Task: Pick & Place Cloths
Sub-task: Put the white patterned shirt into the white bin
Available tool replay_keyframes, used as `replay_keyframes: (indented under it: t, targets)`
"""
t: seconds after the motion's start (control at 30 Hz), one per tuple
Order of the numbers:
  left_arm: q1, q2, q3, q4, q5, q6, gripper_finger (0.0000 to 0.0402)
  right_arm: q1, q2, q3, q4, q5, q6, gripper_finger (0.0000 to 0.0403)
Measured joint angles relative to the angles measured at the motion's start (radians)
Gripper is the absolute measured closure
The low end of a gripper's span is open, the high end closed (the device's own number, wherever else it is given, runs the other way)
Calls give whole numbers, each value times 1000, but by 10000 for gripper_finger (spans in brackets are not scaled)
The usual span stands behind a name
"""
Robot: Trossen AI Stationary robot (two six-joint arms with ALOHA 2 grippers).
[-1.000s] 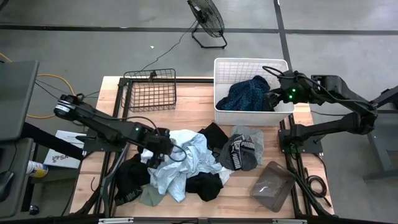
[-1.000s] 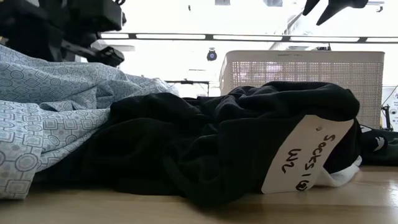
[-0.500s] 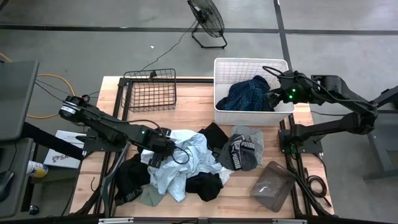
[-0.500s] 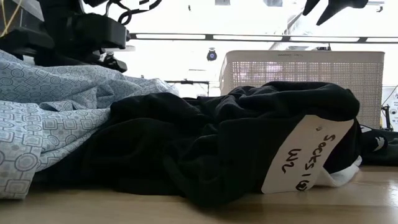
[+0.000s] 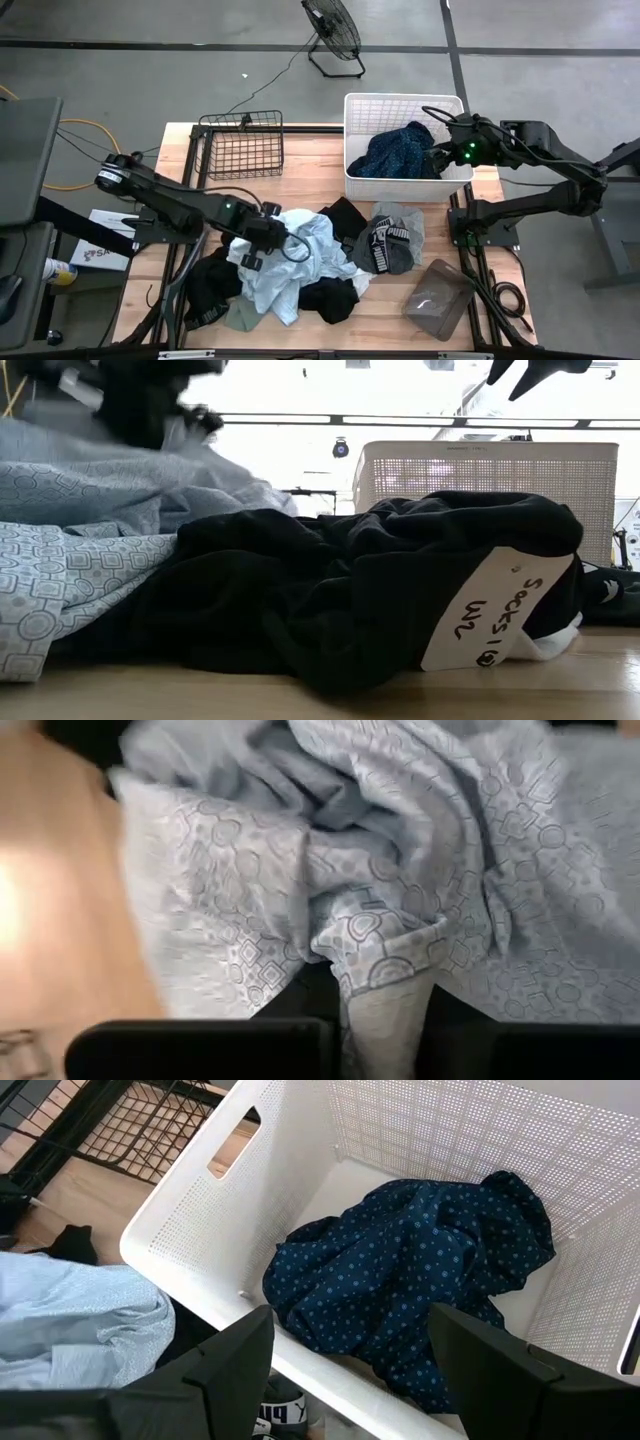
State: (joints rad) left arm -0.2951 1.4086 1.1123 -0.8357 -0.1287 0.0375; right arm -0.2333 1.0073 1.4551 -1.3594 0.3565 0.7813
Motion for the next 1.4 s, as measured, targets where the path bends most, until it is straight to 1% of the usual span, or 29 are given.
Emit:
replay_keyframes:
  t: [0.27,0.43,0.53,0.67,0.77,0.97,1.1,1.27,1.4]
  targets:
    - [0,0,358,-195,-126,58,382,0,0,0,0,0,-23,144]
    - [0,0,540,-203,-240,112,382,0,0,0,8,-26,-61,144]
    - [0,-1,611,-171,-332,169,382,16,0,0,46,-44,-116,144]
    - [0,-1,656,-68,-437,272,382,61,0,0,140,-50,-220,144]
    - [1,-1,671,42,-468,349,382,94,0,0,225,-61,-305,144]
    - [1,-1,675,279,-476,479,382,140,9,0,417,-176,-495,144]
    - [16,-1,675,405,-476,552,382,156,22,0,500,-206,-597,144]
    - [74,-1,675,458,-476,561,382,157,43,0,545,-201,-681,140]
    - [125,2,675,489,-443,560,382,162,59,0,614,-226,-708,110]
